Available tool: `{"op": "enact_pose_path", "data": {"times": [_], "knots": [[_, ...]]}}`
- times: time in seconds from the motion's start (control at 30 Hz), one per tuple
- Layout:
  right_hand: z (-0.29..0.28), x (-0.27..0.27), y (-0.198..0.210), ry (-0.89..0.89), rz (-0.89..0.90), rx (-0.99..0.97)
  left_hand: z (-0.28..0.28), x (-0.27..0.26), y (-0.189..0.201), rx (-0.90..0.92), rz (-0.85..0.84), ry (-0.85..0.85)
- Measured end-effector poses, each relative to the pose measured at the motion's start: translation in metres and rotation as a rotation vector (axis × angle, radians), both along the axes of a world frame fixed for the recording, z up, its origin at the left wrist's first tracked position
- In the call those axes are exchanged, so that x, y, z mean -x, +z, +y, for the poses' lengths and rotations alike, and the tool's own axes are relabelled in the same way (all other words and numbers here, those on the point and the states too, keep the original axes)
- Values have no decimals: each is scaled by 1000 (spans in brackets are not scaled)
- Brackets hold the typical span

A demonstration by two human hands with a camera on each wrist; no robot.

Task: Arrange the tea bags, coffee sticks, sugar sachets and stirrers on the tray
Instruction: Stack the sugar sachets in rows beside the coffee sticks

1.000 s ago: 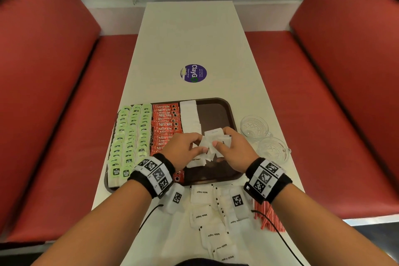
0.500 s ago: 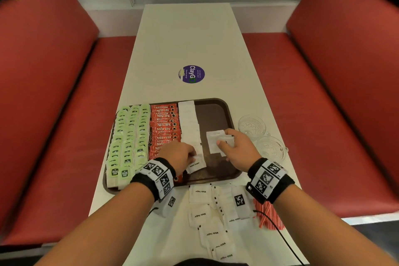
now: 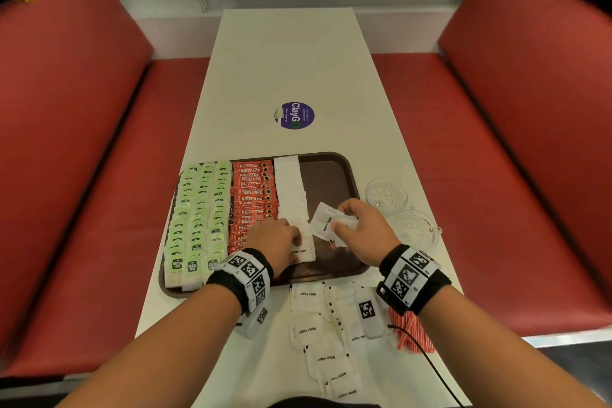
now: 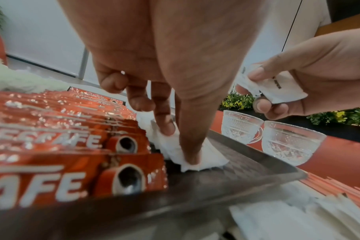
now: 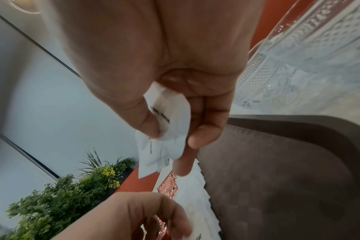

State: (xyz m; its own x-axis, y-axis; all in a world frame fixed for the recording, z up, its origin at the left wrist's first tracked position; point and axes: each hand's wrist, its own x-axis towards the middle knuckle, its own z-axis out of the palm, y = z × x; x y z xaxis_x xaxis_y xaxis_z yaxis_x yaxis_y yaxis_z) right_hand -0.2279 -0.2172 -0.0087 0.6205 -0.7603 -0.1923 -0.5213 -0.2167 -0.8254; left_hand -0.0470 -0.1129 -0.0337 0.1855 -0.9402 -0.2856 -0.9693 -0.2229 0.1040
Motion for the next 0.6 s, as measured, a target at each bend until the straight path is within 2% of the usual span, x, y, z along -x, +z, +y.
{"op": "enact_pose_path", "data": {"times": [0.1, 0.2, 0.27, 0.4, 0.6], "knots": [[2, 0, 0, 4, -5, -17, 0, -2, 6, 56, 108, 41], [4, 1, 0, 2, -20, -32, 2, -2, 20, 276, 429, 183], [6, -1, 1, 3, -34, -45, 2, 2, 31, 355, 554, 202], [10, -6, 7, 4, -67, -129, -1, 2, 36, 355, 477, 101], [9, -5, 15, -32, -104, -249, 1, -6, 43, 404, 481, 225]]}}
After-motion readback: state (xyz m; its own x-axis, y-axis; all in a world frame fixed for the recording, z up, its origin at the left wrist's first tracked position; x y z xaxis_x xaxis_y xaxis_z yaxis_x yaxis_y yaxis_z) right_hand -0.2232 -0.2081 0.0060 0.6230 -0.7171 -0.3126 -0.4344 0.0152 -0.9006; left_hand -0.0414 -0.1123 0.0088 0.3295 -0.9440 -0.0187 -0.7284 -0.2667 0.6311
